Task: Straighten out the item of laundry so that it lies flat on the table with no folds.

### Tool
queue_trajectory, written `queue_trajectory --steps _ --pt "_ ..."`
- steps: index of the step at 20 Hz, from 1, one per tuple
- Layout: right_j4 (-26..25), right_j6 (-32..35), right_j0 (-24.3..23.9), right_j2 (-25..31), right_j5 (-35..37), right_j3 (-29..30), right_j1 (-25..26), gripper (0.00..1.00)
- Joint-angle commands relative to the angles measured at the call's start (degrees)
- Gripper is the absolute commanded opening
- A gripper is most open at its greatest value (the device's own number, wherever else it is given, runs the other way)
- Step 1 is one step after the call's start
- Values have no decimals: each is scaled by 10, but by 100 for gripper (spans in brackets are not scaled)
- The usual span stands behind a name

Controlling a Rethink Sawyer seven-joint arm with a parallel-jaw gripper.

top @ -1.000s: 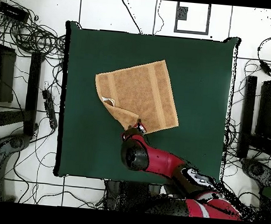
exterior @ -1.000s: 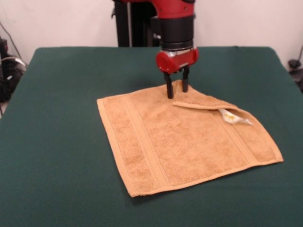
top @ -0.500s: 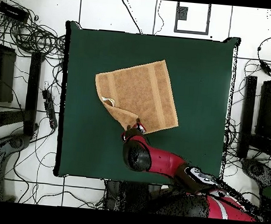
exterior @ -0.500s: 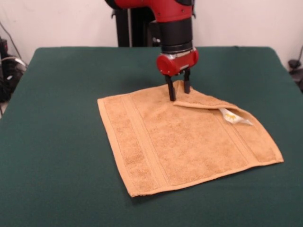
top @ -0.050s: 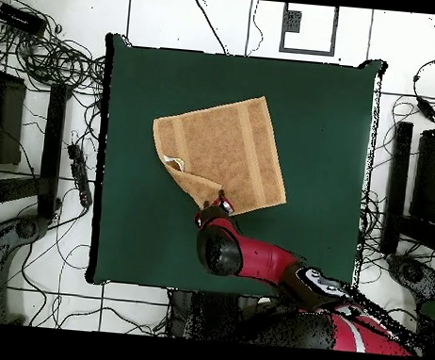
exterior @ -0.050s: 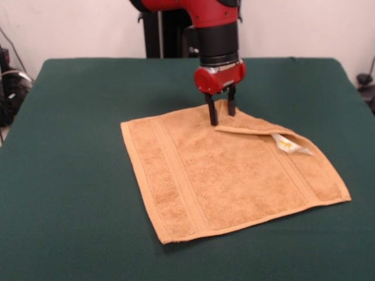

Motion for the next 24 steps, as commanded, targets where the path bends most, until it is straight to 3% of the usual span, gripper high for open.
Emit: queue_trajectory --steps 1,13,14,24 --pt "11 147 34 61 3 -74 57 100" --pt "9 133 12 87 56 -77 72 100" --pt "8 133 12 87 55 -77 72 0" --pt "7 125 5 97 74 -77 74 0"
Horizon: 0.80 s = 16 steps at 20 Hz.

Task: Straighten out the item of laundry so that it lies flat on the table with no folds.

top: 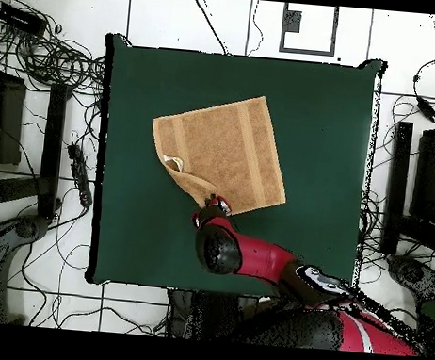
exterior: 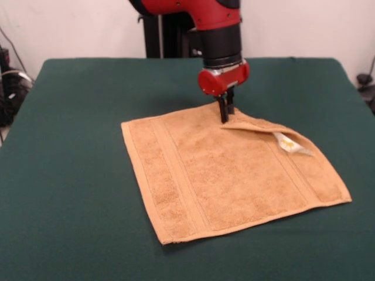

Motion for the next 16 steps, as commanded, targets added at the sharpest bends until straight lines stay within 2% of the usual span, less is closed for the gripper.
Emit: queue_trajectory --steps 1,7,12,16 --pt "9 125 17 80 64 -77 65 0" --pt "0 124 17 84 60 -70 51 0" --pt "-19 142 12 100 24 -23 4 0" --pt "-56 150 0 124 -8 16 -7 0"
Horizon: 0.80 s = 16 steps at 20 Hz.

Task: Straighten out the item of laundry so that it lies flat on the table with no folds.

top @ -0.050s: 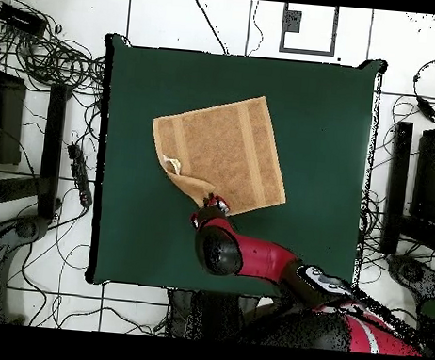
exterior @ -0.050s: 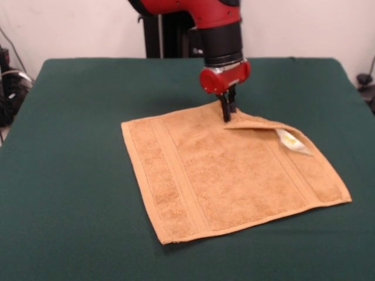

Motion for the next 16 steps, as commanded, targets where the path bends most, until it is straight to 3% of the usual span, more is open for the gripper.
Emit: queue_trajectory --steps 1,9,13,16 --pt "-34 151 7 110 -13 19 3 0" --pt "-52 169 42 87 -62 28 49 0" --pt "-39 173 62 72 -61 33 58 0" --pt "-14 177 95 30 -77 21 77 0"
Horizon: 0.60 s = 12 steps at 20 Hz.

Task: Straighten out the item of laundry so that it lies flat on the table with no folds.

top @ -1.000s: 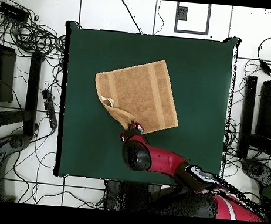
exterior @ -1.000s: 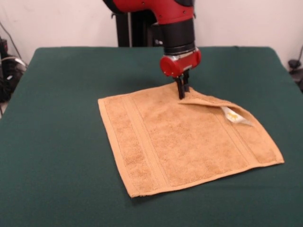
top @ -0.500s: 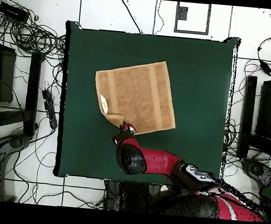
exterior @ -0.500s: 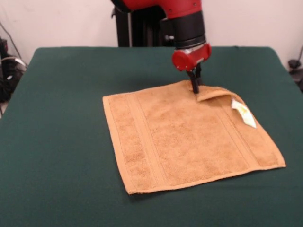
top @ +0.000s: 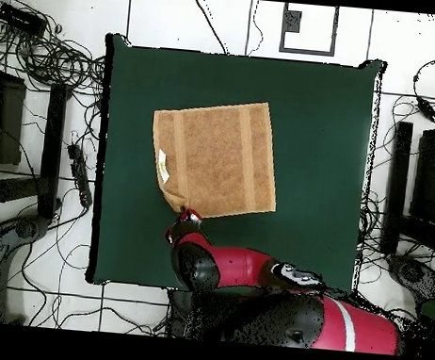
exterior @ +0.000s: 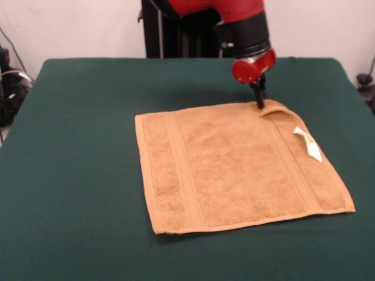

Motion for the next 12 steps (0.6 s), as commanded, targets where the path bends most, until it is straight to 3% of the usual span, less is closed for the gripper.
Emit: queue_trajectory --steps 1,12 --pt "31 176 71 4 -43 -16 49 0" --pt "70 172 142 -62 -111 -22 58 0"
